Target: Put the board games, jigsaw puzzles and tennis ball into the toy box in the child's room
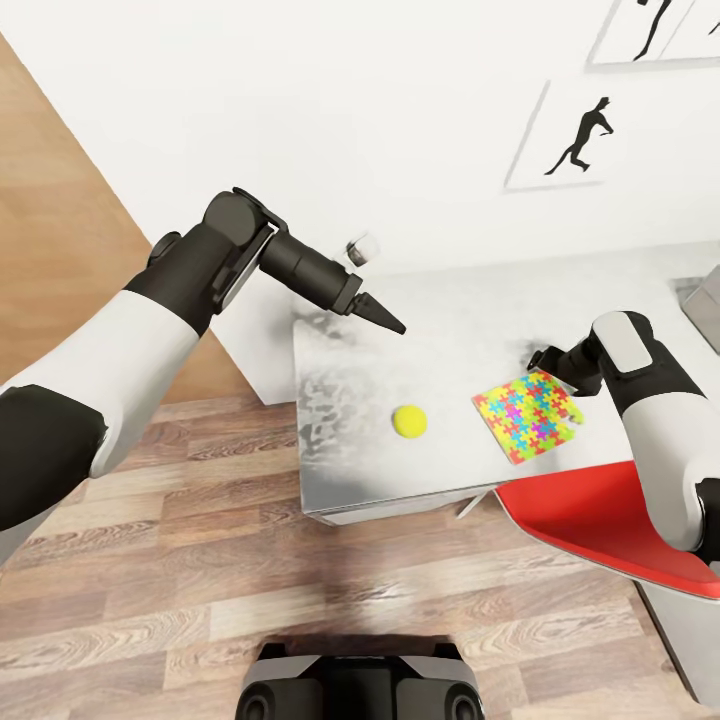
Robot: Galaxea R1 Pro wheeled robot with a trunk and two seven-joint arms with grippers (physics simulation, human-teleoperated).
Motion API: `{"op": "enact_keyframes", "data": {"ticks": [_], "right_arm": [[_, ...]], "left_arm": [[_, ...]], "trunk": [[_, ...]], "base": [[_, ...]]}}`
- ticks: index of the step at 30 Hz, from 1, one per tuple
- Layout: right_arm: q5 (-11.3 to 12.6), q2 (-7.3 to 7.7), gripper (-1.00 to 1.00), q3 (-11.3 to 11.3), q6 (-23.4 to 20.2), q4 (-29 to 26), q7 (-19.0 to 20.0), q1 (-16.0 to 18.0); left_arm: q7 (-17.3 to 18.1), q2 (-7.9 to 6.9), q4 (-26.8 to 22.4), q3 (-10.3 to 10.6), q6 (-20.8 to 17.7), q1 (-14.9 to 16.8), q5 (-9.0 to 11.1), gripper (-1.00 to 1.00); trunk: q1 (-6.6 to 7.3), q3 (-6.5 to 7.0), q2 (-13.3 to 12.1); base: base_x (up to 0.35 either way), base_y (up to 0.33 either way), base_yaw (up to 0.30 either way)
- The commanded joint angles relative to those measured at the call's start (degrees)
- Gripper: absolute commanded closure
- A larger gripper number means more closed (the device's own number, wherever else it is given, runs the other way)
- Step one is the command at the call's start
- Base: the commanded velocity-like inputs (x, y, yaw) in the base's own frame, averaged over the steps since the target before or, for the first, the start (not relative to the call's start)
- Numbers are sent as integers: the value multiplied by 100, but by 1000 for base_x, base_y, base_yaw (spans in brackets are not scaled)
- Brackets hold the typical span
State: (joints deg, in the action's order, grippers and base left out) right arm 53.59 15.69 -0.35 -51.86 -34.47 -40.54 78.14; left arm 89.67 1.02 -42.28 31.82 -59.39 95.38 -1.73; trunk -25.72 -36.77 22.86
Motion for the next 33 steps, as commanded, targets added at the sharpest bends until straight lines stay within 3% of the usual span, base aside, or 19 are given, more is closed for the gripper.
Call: {"op": "enact_keyframes", "data": {"ticks": [1, 10, 33], "right_arm": [[-130, 4, -100, 1, -70, 301, -60, 0], [-130, 4, -100, 0, -70, 301, -60, 0], [-114, 4, -100, 0, -70, 301, -60, 5]], "left_arm": [[33, -1, 1, 9, -61, 6, -20, -100], [33, 3, 4, -14, -61, 6, -249, -100], [33, -5, 18, -18, -61, 6, -284, -100]], "trunk": [[-6, -9, 6], [-6, -9, 6], [-6, -9, 6]], "base": [[0, -16, 0], [-38, -3, 0], [-68, 19, 0]]}}
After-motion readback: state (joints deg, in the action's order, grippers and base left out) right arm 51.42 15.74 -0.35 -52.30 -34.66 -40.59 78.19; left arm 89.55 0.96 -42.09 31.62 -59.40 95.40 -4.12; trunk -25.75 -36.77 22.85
